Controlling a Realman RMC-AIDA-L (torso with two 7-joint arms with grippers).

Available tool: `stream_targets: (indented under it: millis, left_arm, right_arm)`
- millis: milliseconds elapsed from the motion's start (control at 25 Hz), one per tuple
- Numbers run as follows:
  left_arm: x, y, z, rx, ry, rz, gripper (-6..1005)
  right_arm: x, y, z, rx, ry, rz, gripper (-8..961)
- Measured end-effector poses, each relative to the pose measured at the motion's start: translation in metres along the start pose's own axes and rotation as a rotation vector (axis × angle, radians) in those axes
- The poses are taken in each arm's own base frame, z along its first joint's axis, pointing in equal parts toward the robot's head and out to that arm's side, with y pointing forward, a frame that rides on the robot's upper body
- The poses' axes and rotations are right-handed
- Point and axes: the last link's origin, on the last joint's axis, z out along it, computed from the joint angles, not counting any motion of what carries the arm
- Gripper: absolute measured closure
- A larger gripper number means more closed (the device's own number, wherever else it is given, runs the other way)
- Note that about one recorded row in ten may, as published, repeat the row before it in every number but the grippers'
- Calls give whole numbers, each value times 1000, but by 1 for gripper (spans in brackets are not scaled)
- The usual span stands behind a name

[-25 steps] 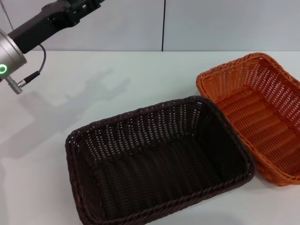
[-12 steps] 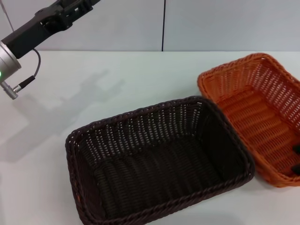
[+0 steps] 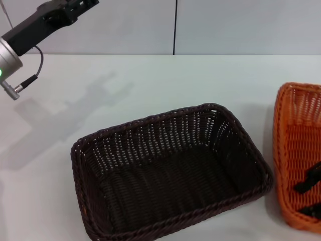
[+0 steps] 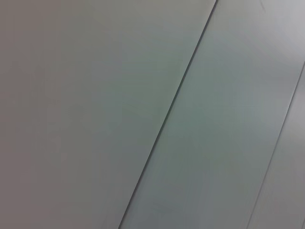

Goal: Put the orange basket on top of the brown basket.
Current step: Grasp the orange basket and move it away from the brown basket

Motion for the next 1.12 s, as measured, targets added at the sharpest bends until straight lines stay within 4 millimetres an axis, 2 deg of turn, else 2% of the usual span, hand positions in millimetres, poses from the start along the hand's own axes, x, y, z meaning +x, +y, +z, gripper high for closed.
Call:
stream_targets:
  millis: [760,960,1120]
  left_arm:
    - [3,-3,3,22,3,15,154]
    - [3,-4,4,25,3,16,154]
    - [3,-4,4,26,3,16,154]
  right_arm:
    - [-50,42,33,-284,44,-181,408]
    - [-55,49,40,-341,48,-201,417]
    - [-53,49,34,-333,31,-191,425]
